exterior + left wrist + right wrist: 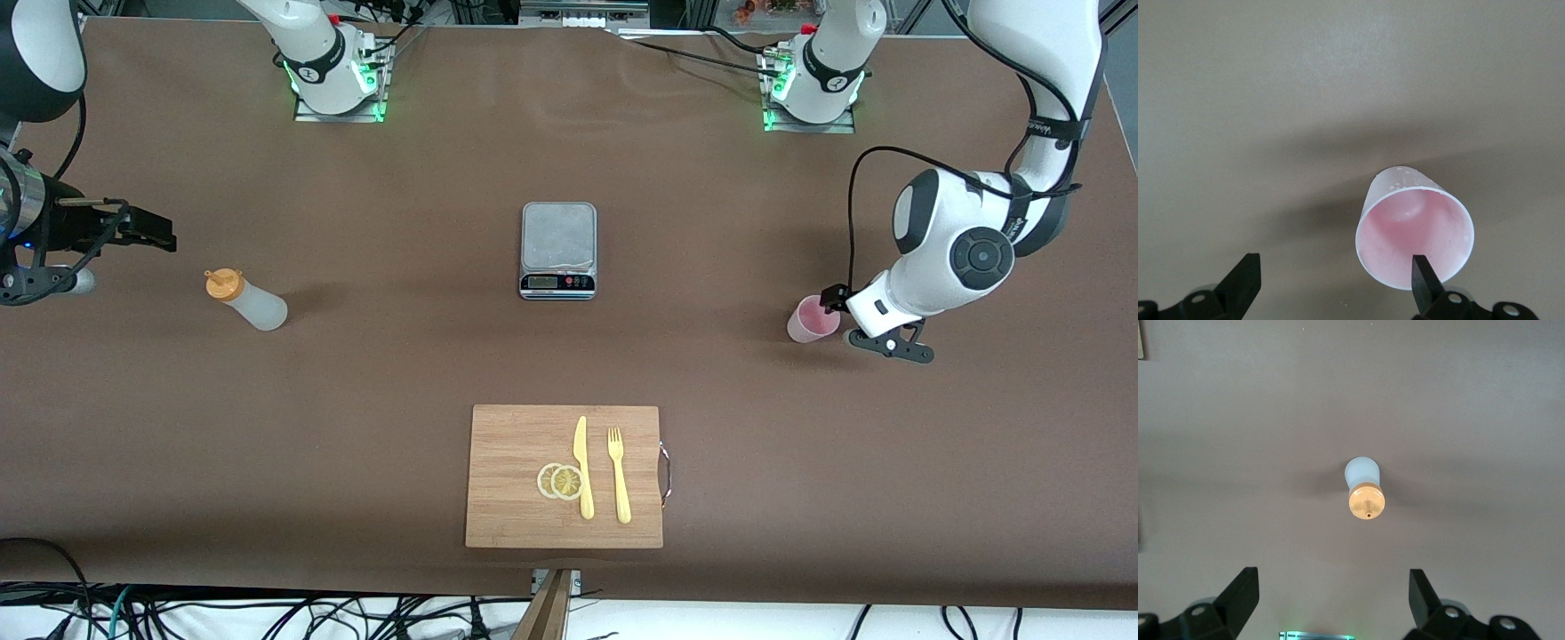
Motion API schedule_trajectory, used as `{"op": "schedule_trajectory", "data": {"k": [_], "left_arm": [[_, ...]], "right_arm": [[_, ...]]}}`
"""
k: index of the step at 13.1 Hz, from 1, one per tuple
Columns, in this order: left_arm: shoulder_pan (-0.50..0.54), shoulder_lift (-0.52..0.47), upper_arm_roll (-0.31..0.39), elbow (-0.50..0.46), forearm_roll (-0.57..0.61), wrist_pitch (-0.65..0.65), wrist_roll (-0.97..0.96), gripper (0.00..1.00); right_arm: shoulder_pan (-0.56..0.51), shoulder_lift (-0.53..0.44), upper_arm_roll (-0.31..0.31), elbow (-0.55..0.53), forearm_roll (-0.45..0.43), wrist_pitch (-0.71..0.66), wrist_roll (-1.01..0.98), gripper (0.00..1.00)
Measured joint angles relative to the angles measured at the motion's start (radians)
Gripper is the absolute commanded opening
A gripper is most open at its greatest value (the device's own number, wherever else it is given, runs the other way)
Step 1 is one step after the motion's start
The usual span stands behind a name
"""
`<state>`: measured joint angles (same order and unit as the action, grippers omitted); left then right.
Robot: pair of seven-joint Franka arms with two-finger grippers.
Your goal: Add sauce to pink cup with both arms
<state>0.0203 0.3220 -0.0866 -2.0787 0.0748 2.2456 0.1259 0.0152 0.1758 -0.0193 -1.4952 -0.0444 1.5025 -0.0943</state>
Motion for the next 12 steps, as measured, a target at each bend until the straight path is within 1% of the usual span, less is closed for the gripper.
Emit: {"op": "schedule_trajectory", "data": {"k": [1, 3, 4, 5, 6, 12], "left_arm": [[0.000, 0.009, 0.000, -0.005, 0.000, 0.017, 0.000, 0.73], [0.000, 0.031, 0.000, -0.019, 0.000, 0.054, 0.000, 0.43], [0.000, 0.041, 0.000, -0.021, 0.000, 0.061, 0.000, 0.25], [0.000, 0.051, 0.000, -0.021, 0.000, 0.066, 0.000, 0.05], [0.000, 0.056, 0.000, -0.021, 0.000, 0.068, 0.000, 0.00], [-0.001, 0.050, -0.009, -0.014, -0.002, 0.067, -0.001, 0.00]], "right_arm": [[0.000, 0.000, 0.000, 0.000, 0.000, 0.000, 0.000, 0.99], [0.000, 0.000, 0.000, 0.000, 0.000, 0.000, 0.000, 0.99], [0.000, 0.000, 0.000, -0.001, 0.000, 0.000, 0.000, 0.99], [0.000, 0.000, 0.000, -0.001, 0.000, 0.000, 0.000, 0.99], [0.000, 0.000, 0.000, -0.001, 0.000, 0.000, 0.000, 0.99], [0.000, 0.000, 0.000, -0.001, 0.000, 0.000, 0.000, 0.99]]}}
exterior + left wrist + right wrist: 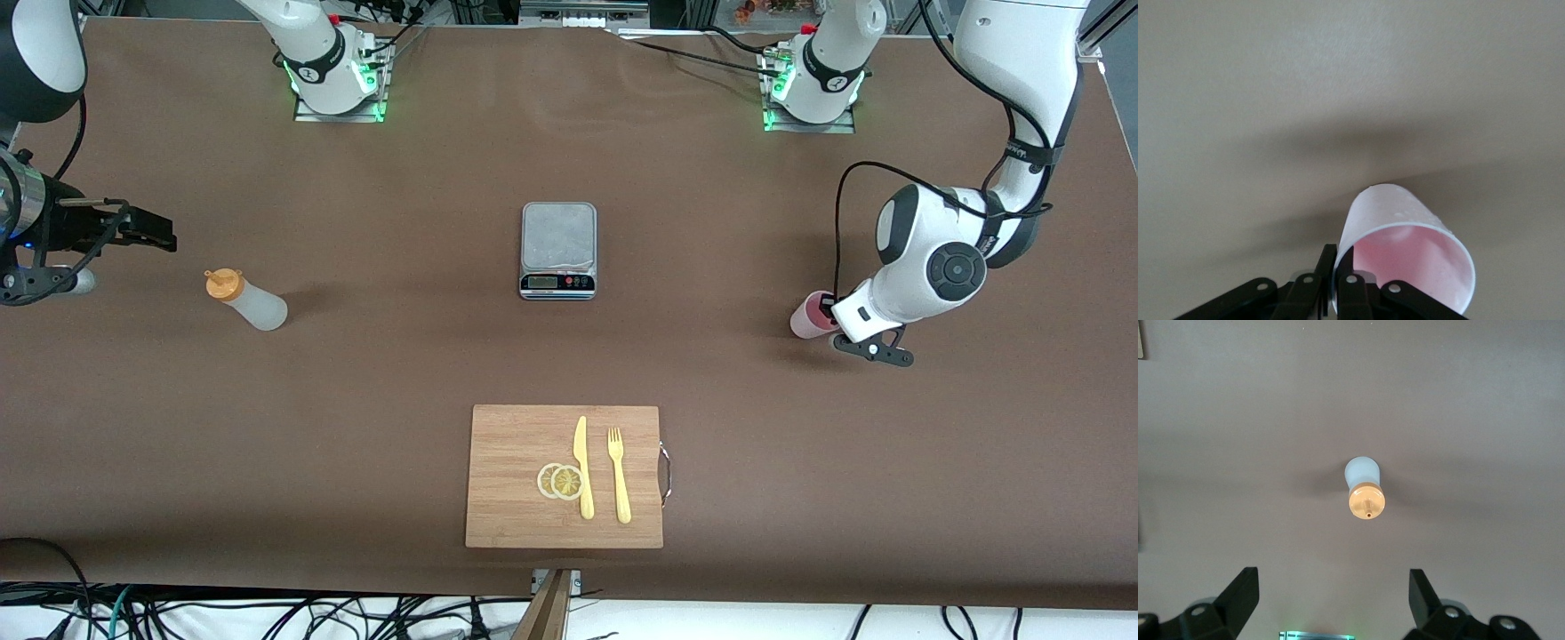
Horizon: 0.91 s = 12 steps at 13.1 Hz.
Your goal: Add sauce to pink cup with both arms
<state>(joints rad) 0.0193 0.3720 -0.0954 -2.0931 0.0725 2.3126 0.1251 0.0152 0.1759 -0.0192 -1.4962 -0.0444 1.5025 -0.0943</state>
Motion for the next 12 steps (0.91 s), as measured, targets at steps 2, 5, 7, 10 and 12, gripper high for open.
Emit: {"op": "schedule_trajectory", "data": {"k": [2, 5, 7, 10, 12], "left_arm": [[-0.001, -0.002, 0.000, 0.017, 0.000, -0.012, 0.000, 0.00], [-0.003, -0.008, -0.024, 0.125, -0.029, -0.173, -0.001, 0.00], [-0.008, -0.013, -0.072, 0.210, -0.110, -0.286, -0.014, 0.00], [-0.057, -0.013, -0.169, 0.278, -0.166, -0.346, -0.129, 0.00], [-0.160, -0.011, -0.194, 0.296, -0.170, -0.348, -0.300, 0.00]], "right_arm": [[0.000, 0.000, 0.000, 0.000, 0.000, 0.000, 0.000, 0.99], [0.000, 0.000, 0.000, -0.001, 0.000, 0.000, 0.000, 0.99], [0.000, 0.000, 0.000, -0.002, 0.000, 0.000, 0.000, 0.99], [0.000, 0.000, 0.000, -0.002, 0.000, 0.000, 0.000, 0.99], [0.000, 0.000, 0.000, -0.003, 0.000, 0.000, 0.000, 0.99]]}}
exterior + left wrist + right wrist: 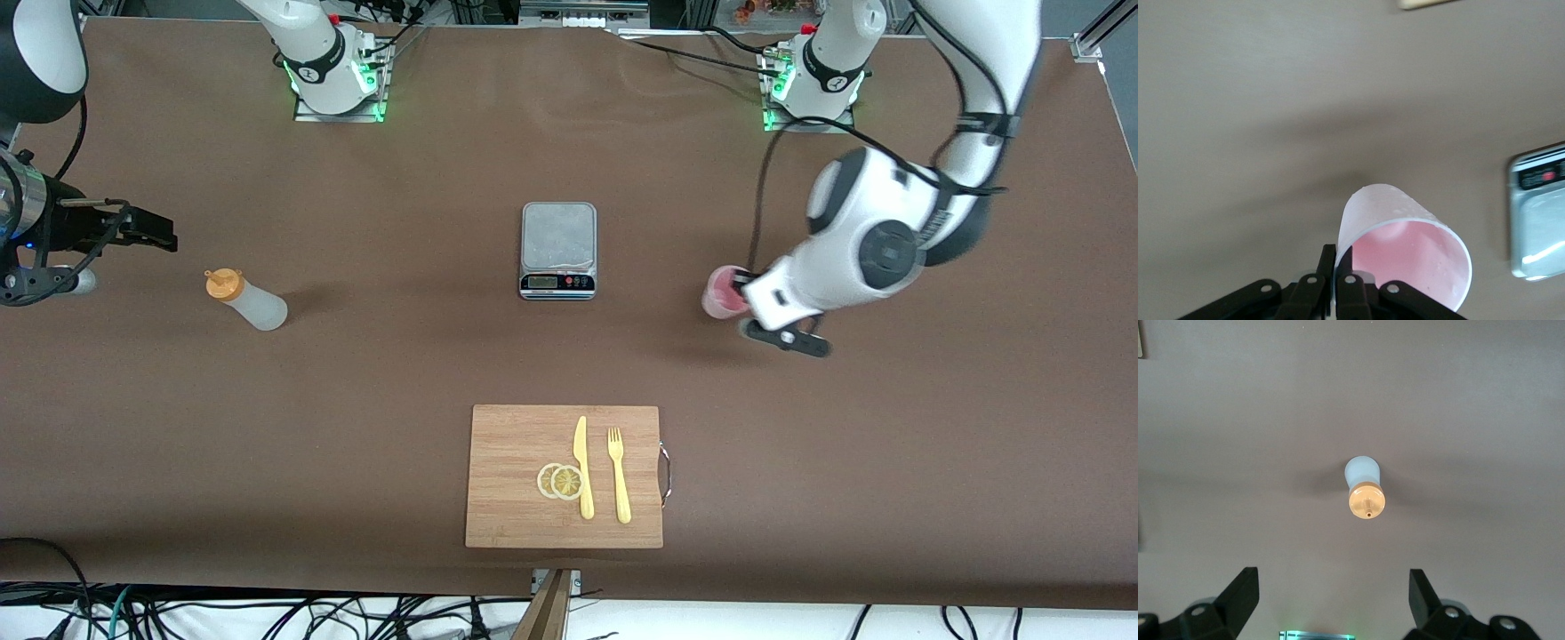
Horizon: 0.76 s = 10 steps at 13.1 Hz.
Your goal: Add sauce to pink cup with both arms
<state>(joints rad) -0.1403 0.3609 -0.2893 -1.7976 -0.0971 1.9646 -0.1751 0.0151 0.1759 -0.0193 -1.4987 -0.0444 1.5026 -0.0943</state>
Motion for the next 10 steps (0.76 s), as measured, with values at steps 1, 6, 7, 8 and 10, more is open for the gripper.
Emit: {"op": "schedule_trajectory", "data": {"k": [1, 6, 7, 8, 10], "left_arm": [[-0.069, 0.003, -0.002, 0.012, -0.002, 0.000, -0.098, 0.00], [-0.324, 0.041, -0.002, 0.052, -0.076, 0.037, -0.405, 0.00], [-0.352, 0.054, -0.002, 0.052, -0.079, 0.052, -0.436, 0.00], [-0.379, 0.070, -0.001, 0.051, -0.079, 0.073, -0.474, 0.00], [-0.424, 0.106, 0.000, 0.050, -0.079, 0.119, -0.529, 0.00]], "right_arm": [[0.000, 0.000, 0.000, 0.000, 0.000, 0.000, 0.000, 0.99], [-0.001, 0.000, 0.000, -0.001, 0.000, 0.000, 0.000, 0.99], [-0.001, 0.000, -0.001, -0.001, 0.000, 0.000, 0.000, 0.99], [-0.001, 0.000, -0.001, -0.001, 0.000, 0.000, 0.000, 0.99], [-0.001, 0.000, -0.002, -0.001, 0.000, 0.000, 0.000, 0.99]]}}
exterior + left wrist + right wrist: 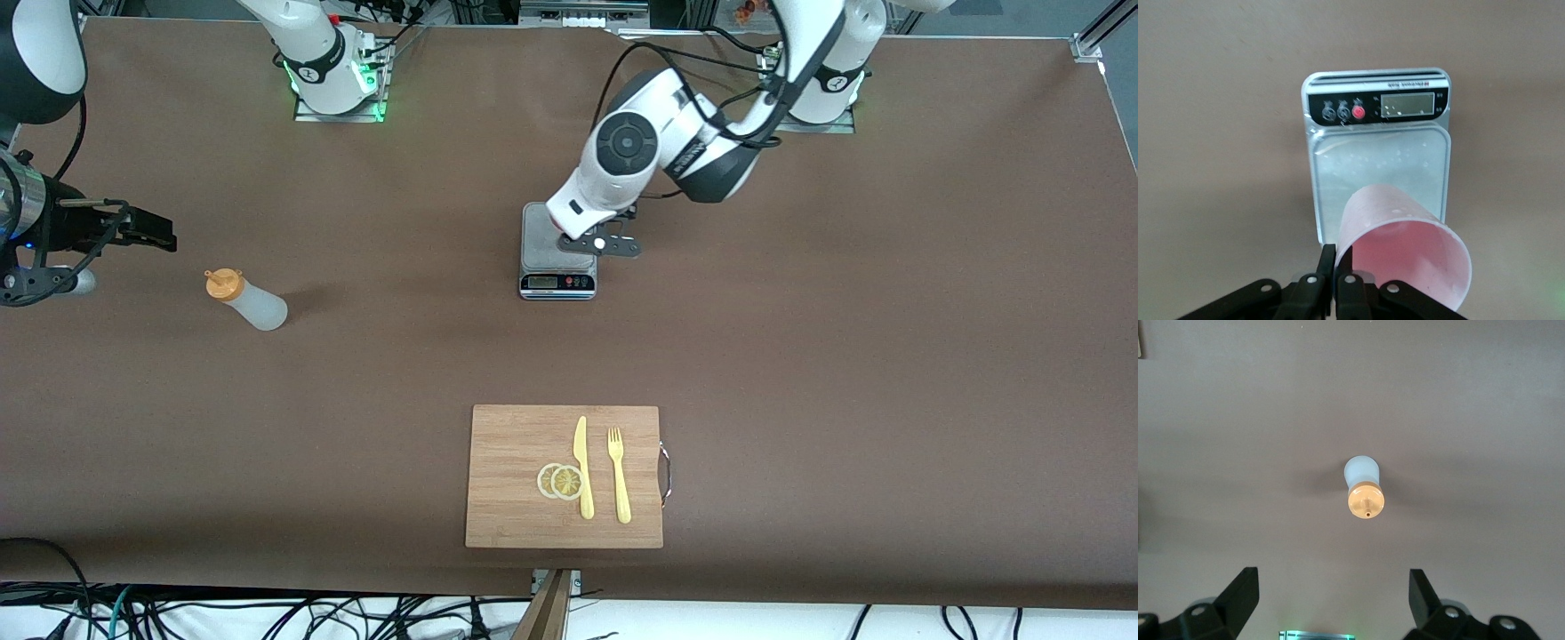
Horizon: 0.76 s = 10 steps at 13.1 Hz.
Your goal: Add sauce to pink cup with both arms
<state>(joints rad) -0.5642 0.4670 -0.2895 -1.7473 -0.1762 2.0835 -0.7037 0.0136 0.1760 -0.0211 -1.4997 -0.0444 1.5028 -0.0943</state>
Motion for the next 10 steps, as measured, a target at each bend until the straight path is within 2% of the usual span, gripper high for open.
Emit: {"op": "schedule_trajectory", "data": {"k": [4, 5, 6, 7, 10], "left_arm": [[-0.028, 0.058, 0.003, -0.002, 0.003, 0.063, -0.021, 0.00], [-0.028, 0.062, 0.007, -0.002, 0.004, 0.064, -0.021, 0.28], [-0.028, 0.064, 0.009, -0.001, 0.004, 0.064, -0.021, 0.94], [-0.028, 0.066, 0.011, -0.001, 0.004, 0.064, -0.025, 1.00], [-0.028, 0.068, 0.012, -0.001, 0.004, 0.064, -0.041, 1.00]], "right_arm": [[0.000, 0.000, -0.001, -0.001, 0.000, 0.000, 0.000, 0.99], [0.000, 0.000, -0.001, -0.002, 0.000, 0.000, 0.000, 0.99], [-0.001, 0.000, -0.001, -0.003, 0.000, 0.000, 0.000, 0.99], [-0.001, 0.001, -0.001, -0.003, 0.000, 0.000, 0.000, 0.99], [-0.004, 0.002, -0.002, -0.004, 0.000, 0.000, 0.000, 0.99]]}}
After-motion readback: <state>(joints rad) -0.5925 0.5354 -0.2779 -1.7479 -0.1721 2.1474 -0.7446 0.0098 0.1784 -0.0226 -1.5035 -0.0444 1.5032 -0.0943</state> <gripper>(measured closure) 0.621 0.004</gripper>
